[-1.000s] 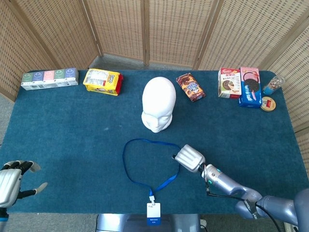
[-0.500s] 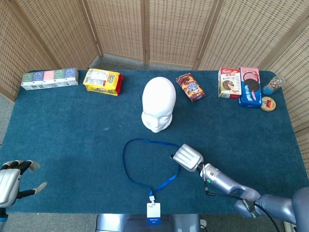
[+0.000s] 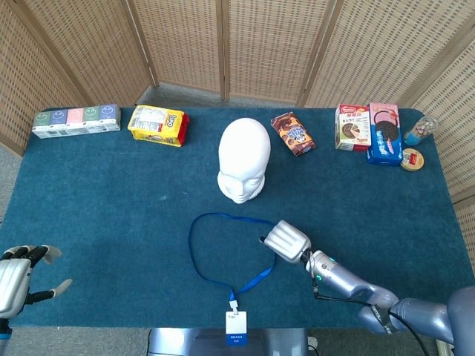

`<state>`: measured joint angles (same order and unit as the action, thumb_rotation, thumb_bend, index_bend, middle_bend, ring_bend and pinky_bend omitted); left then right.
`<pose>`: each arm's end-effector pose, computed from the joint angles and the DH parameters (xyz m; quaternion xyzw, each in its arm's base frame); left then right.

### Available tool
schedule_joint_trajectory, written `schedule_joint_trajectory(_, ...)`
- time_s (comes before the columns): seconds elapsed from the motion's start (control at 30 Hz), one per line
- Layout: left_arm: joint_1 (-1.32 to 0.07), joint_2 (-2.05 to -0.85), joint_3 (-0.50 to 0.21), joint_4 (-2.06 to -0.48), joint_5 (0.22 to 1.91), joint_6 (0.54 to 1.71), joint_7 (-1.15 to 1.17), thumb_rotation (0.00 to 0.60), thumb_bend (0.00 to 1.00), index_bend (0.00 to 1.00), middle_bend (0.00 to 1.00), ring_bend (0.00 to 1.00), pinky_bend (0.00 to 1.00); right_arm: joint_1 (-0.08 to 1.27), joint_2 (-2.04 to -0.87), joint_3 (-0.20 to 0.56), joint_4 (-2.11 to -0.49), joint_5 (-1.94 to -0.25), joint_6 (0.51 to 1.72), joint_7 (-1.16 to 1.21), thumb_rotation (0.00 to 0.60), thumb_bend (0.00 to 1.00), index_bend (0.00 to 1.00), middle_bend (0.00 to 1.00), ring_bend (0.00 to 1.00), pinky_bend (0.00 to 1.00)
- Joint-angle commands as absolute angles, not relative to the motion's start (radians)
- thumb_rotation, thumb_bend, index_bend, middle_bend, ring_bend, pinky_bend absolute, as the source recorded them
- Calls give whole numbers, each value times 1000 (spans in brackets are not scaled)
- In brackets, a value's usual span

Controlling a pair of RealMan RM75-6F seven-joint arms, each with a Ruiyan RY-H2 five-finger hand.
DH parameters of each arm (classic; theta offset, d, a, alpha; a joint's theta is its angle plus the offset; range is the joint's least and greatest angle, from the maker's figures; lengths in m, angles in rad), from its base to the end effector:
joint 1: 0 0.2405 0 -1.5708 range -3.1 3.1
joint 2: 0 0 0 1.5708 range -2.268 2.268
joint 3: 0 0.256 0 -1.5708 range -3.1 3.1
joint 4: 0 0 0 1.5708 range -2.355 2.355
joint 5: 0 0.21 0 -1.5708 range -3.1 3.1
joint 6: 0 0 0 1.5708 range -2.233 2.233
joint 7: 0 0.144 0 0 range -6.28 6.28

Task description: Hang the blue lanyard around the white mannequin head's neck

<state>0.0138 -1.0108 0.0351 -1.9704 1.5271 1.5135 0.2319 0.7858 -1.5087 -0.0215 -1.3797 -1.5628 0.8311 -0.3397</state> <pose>-0.2624 0.1328 0.1579 -0.5932 -0.4332 -0.3523 0.5799 -0.1650 -0.3064 -0.0429 0.8997 -0.1545 0.2686 0.3074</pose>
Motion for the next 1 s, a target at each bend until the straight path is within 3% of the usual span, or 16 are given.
schedule_joint_trajectory(0.03,14,-1011,35,-1969,1527,1514,230,465,113,385,487,364,279,789,-1512,-19,-1380,-1558,825,-343,600,372,466,964,1000,1000)
schedule_joint_trajectory(1.0,18,-1012,33,-1957,1527,1520,215,467,113,374,487,364,278,798,-1534,-14,-1374,-1529,808,-355,600,416,521,970,1000,1000)
